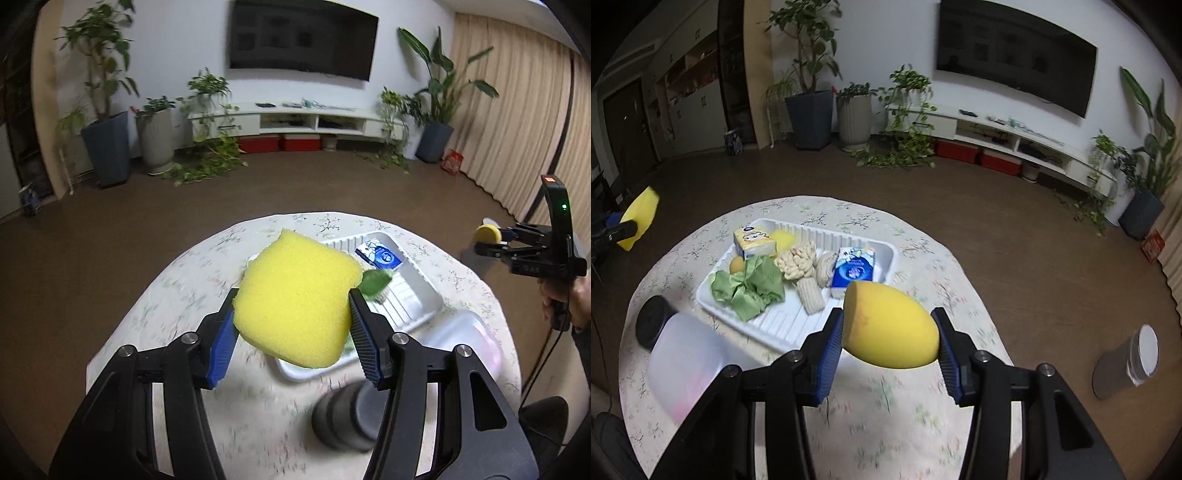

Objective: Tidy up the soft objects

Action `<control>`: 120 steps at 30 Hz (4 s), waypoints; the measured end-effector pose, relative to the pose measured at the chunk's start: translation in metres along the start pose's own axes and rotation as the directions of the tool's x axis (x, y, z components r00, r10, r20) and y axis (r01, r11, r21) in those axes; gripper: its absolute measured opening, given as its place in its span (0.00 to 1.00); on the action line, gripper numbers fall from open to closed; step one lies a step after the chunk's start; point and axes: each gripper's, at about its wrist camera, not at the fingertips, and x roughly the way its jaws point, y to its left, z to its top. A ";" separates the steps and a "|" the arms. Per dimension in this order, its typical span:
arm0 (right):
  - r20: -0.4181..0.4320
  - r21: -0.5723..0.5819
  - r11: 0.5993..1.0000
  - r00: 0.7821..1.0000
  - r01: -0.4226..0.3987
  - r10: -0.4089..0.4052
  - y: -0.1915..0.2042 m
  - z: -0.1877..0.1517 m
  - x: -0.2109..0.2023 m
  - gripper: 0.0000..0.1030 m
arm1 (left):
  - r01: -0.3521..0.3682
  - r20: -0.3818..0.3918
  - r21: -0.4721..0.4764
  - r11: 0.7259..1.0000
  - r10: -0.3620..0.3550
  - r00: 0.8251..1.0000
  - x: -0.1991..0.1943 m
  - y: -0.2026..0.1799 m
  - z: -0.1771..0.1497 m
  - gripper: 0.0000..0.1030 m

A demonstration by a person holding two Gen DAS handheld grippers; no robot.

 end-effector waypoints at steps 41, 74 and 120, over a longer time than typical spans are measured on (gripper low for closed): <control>-0.249 -0.109 0.988 0.965 -0.110 0.080 0.050 0.007 0.153 0.55 | 0.150 -0.239 0.118 0.982 -0.118 0.964 0.161 -0.041 0.018 0.80; -0.004 0.025 0.999 1.000 -0.021 0.021 0.017 0.012 0.036 1.00 | -0.071 0.056 -0.006 0.997 0.071 0.996 0.019 -0.034 -0.005 1.00; 0.267 0.172 0.985 0.961 0.026 -0.071 0.117 -0.187 -0.086 1.00 | -0.242 0.037 -0.178 0.954 0.252 0.967 -0.056 -0.112 -0.185 1.00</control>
